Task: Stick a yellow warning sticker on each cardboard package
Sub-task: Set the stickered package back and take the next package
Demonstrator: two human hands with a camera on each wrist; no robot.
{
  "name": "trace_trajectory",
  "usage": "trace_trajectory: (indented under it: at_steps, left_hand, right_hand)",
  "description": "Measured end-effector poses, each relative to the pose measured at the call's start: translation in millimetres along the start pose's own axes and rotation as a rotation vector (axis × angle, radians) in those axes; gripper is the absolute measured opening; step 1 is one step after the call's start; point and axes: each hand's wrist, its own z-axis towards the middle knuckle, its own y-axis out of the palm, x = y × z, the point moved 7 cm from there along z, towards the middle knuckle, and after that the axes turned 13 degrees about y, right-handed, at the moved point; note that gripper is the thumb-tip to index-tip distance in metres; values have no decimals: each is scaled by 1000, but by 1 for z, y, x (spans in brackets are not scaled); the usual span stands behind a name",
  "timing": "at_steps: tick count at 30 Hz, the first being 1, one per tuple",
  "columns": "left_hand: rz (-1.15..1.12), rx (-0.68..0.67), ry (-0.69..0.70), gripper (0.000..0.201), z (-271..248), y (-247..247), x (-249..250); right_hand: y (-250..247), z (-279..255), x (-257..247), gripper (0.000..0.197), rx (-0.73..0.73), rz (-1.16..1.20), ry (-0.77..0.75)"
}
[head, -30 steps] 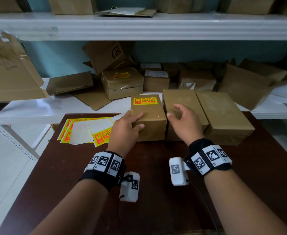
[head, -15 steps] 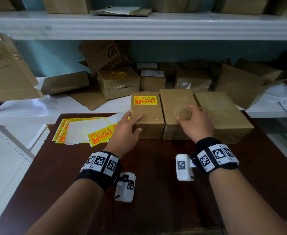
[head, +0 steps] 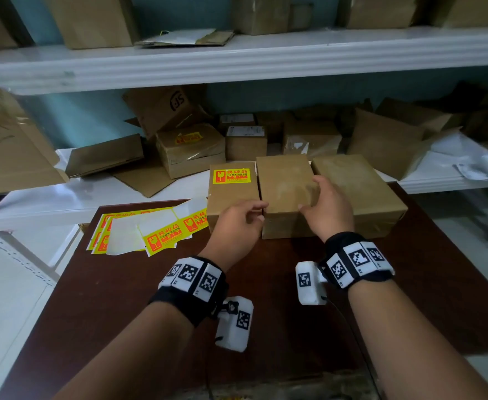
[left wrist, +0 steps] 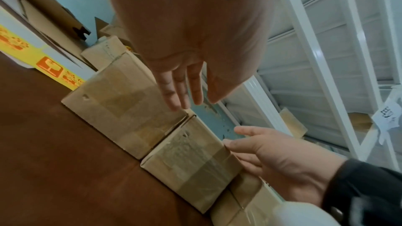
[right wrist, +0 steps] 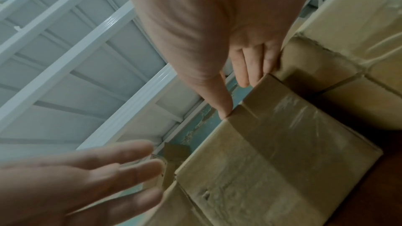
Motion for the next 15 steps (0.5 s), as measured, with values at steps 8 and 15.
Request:
trace_trajectory:
  at_steps: [8,15]
  left_hand:
    - [-40,-11,-212,43,27,18,-16]
    - [-241,86,-285,42,21,20,-9]
  right_hand:
    - [11,3,27,76,-206,325,264]
    - [6,-7,37,32,-123,482,302]
